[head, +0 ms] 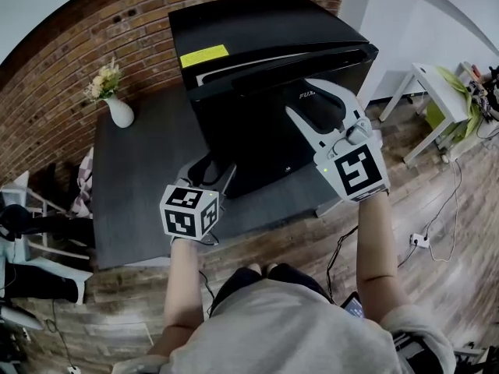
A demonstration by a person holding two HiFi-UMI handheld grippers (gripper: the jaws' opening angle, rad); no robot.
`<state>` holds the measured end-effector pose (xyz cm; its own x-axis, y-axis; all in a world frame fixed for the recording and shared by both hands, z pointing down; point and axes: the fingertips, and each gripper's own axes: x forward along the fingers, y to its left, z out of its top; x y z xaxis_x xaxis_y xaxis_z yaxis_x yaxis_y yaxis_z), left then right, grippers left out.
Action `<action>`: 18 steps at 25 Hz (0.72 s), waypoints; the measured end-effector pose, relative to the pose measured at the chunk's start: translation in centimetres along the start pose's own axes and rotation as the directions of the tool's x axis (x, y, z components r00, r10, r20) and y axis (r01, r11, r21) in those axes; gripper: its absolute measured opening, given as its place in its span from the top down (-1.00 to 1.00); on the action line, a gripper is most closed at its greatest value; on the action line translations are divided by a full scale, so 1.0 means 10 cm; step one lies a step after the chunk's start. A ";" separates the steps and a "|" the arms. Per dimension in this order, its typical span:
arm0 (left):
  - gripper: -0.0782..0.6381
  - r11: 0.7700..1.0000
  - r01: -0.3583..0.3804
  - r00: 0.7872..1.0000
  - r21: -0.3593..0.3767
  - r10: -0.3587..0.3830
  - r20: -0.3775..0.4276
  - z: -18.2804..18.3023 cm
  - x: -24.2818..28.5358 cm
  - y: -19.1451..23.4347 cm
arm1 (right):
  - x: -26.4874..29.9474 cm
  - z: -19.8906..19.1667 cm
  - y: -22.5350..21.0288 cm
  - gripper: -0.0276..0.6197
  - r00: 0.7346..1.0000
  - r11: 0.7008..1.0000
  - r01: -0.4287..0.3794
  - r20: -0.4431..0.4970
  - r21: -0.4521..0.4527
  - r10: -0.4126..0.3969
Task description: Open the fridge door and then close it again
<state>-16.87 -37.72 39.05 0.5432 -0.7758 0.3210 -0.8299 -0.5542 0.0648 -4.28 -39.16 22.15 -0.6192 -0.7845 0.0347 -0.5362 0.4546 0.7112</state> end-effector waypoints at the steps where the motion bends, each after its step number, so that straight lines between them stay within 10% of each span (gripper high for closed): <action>1: 0.15 1.000 0.006 1.000 0.009 -0.006 0.003 -0.01 -0.01 -0.01 | -0.02 -0.01 0.03 0.40 1.000 1.000 0.003 0.000 0.022 -0.003; 18: 0.34 0.998 0.067 0.998 0.023 -0.067 0.010 -0.14 -0.26 -0.41 | -0.44 -0.18 0.60 0.74 1.000 0.964 -0.025 0.009 0.266 0.023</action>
<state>-15.01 -33.02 39.29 0.5987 -0.7400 0.3064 -0.7887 -0.6114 0.0646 -3.80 -33.74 27.52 -0.6364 -0.7701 0.0450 -0.6540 0.5695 0.4980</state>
